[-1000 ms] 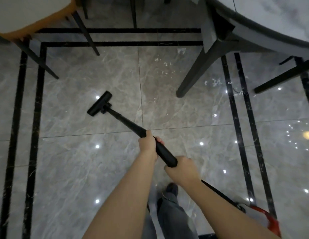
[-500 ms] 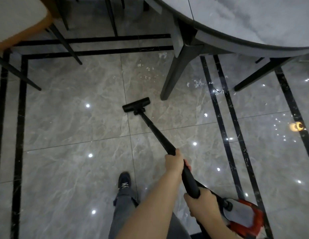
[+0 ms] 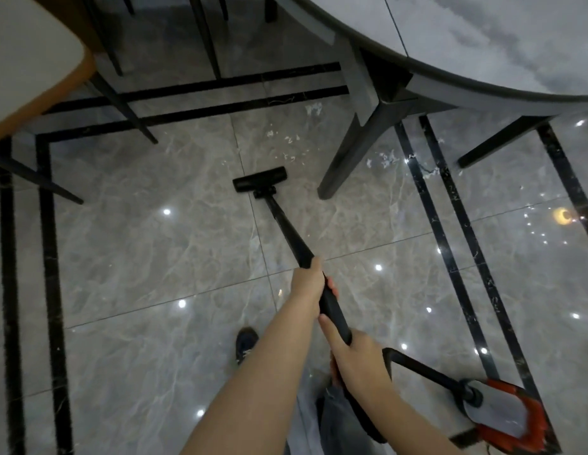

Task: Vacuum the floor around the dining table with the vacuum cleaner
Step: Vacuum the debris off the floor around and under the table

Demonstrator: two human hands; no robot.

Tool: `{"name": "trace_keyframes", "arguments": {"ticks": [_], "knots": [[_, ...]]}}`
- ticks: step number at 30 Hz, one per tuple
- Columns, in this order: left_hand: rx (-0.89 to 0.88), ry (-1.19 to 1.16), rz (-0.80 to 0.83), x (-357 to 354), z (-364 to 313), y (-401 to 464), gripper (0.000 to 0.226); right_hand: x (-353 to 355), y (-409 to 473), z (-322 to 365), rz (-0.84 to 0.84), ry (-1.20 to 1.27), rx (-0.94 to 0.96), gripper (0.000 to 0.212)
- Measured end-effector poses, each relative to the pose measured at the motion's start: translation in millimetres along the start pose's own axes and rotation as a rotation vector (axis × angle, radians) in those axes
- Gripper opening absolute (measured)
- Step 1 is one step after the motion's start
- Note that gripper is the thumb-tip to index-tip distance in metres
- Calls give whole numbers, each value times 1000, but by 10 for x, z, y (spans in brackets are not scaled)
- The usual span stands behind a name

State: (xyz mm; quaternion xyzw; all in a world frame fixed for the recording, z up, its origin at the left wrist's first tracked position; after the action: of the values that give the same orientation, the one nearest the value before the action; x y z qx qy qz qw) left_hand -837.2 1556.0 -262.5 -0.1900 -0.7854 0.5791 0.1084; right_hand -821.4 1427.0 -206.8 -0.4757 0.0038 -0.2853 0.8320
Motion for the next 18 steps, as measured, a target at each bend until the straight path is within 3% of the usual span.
{"name": "trace_keyframes", "arguments": {"ticks": [5, 11, 18], "knots": [[40, -96, -22, 347, 60, -82, 28, -205, -146, 239, -13, -274, -63, 57], [28, -43, -23, 766, -749, 224, 36, -718, 237, 776, -5, -70, 19, 63], [60, -107, 17, 1123, -1492, 562, 33, -1021, 802, 1349, 39, -163, 101, 69]]}}
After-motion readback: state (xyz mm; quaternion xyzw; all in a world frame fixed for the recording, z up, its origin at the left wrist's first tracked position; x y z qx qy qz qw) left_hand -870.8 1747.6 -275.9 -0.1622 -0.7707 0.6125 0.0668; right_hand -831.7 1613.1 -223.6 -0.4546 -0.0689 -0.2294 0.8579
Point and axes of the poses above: each hand's wrist, its own y-axis towards the middle knuckle, its own x-axis out of the back of the hand, z = x × y, the point moved 1 cm from there along y, towards the middle knuckle, and after that the axes turned 15 degrees about y, right-handed, at the moved point
